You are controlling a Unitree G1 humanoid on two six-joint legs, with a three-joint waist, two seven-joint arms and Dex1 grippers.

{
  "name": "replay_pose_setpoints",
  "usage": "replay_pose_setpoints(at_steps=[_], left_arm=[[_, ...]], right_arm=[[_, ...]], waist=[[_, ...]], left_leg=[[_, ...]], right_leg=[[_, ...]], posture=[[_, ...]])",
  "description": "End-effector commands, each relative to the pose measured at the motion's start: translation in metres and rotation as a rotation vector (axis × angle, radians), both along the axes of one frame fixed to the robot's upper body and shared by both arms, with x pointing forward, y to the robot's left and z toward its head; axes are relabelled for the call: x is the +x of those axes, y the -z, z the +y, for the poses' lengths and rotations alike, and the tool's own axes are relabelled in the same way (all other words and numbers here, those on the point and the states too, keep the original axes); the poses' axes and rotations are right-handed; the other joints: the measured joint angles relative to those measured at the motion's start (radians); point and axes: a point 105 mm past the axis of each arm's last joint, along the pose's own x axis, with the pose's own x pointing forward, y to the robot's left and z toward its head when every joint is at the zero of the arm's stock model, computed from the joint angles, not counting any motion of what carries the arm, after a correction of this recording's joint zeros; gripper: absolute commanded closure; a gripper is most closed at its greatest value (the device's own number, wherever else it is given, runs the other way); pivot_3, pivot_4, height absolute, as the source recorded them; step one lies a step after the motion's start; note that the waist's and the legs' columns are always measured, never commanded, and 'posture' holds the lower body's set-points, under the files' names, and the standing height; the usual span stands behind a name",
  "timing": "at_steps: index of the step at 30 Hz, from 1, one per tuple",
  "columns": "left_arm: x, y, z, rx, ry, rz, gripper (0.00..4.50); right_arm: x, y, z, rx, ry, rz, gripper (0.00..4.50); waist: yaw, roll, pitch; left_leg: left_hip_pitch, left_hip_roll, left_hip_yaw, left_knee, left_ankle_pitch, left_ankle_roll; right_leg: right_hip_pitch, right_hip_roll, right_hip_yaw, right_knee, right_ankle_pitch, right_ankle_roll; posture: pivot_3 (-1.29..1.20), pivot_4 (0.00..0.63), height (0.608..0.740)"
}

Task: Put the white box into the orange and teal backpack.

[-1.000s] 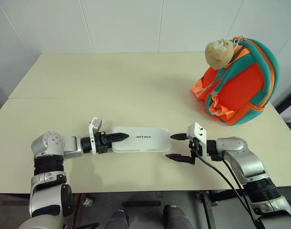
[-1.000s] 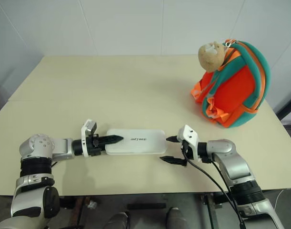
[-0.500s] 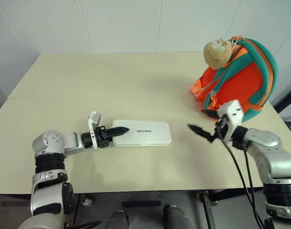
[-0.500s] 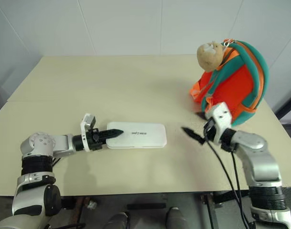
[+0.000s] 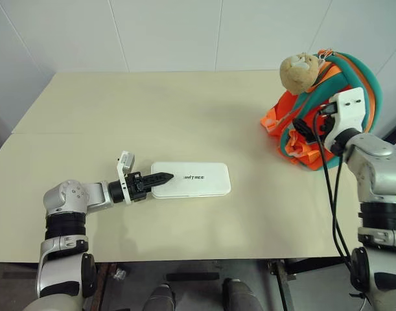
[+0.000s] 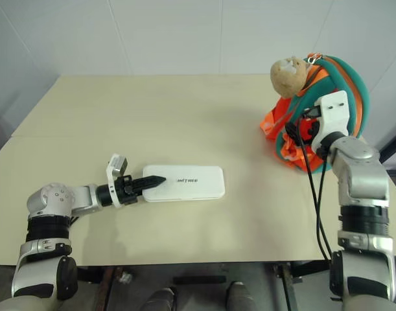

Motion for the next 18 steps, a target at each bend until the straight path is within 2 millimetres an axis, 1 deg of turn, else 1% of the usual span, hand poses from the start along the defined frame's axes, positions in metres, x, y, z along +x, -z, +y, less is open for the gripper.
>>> replay_pose_setpoints(at_steps=[1, 5, 8, 10, 11, 14, 15, 16, 17, 18], left_arm=[[-0.001, 0.007, 0.005, 0.054, -0.034, 0.004, 3.12], [-0.002, 0.007, 0.012, 0.042, -0.076, -0.011, 3.12], [-0.004, 0.007, 0.018, 0.033, -0.110, -0.022, 3.12], [-0.004, 0.007, 0.020, 0.028, -0.128, -0.031, 3.12], [-0.003, 0.005, 0.021, 0.019, -0.142, -0.046, 3.12], [-0.003, 0.000, 0.025, 0.009, -0.176, -0.094, 3.12], [-0.003, -0.003, 0.028, 0.000, -0.195, -0.119, 3.12], [-0.003, -0.005, 0.030, -0.006, -0.208, -0.136, 3.12], [-0.002, -0.008, 0.036, 0.000, -0.238, -0.168, 3.12], [-0.001, -0.011, 0.042, 0.007, -0.274, -0.215, 3.12]], right_arm=[[0.017, -0.013, 0.008, 0.047, -0.002, -0.059, 0.00], [0.037, -0.019, 0.021, 0.173, -0.020, -0.090, 0.00], [0.048, -0.025, 0.032, 0.191, -0.050, -0.133, 0.00], [0.052, -0.024, 0.034, 0.172, -0.054, -0.153, 0.39], [0.052, -0.023, 0.039, 0.158, -0.087, -0.175, 0.61], [0.053, -0.016, 0.045, 0.092, -0.126, -0.189, 1.58], [0.052, -0.018, 0.049, 0.099, -0.152, -0.200, 1.97], [0.051, -0.020, 0.051, 0.107, -0.172, -0.211, 2.26], [0.049, -0.023, 0.056, 0.107, -0.215, -0.227, 2.65], [0.046, -0.028, 0.065, 0.121, -0.297, -0.245, 2.99]], waist=[[-0.001, 0.000, 0.000], [-0.004, 0.000, 0.000], [-0.012, 0.000, 0.000], [-0.021, 0.000, 0.000], [-0.023, 0.000, 0.000], [-0.029, 0.000, 0.000], [-0.030, 0.000, 0.000], [-0.033, 0.000, 0.000], [-0.038, 0.000, 0.000], [-0.042, 0.000, 0.000]], left_leg=[[0.000, 0.000, 0.000, 0.000, 0.000, 0.000], [0.000, 0.000, 0.000, -0.001, 0.000, 0.000], [0.000, 0.000, 0.000, -0.001, 0.000, 0.000], [0.000, 0.000, 0.000, -0.002, 0.000, 0.000], [0.000, 0.000, 0.000, -0.002, 0.000, 0.000], [0.000, 0.000, 0.000, -0.002, 0.000, 0.000], [0.000, 0.000, 0.000, -0.002, 0.000, 0.000], [0.000, 0.000, 0.000, -0.002, 0.000, 0.000], [0.000, 0.000, 0.000, -0.002, 0.000, 0.000], [0.000, 0.000, 0.000, -0.002, 0.000, -0.001]], right_leg=[[0.000, 0.000, 0.000, 0.000, 0.000, 0.000], [0.000, 0.000, 0.000, 0.001, 0.000, 0.000], [0.000, 0.000, 0.000, 0.000, 0.000, 0.001], [0.000, 0.000, 0.000, 0.000, 0.000, 0.001], [0.000, 0.000, 0.000, 0.000, 0.000, 0.001], [0.000, 0.000, 0.000, -0.001, 0.000, 0.001], [0.000, 0.000, 0.000, 0.000, 0.001, 0.001], [0.000, 0.000, 0.000, 0.000, 0.001, 0.001], [-0.001, 0.000, 0.000, 0.000, 0.001, 0.001], [-0.001, 0.000, 0.000, 0.001, 0.001, 0.001]], posture=[[0.00, 0.150, 0.740], [0.00, 0.150, 0.740], [0.00, 0.150, 0.740], [0.00, 0.150, 0.740], [0.00, 0.150, 0.740], [0.00, 0.150, 0.740], [0.00, 0.150, 0.740], [0.00, 0.150, 0.740], [0.00, 0.150, 0.740], [0.00, 0.150, 0.740]])
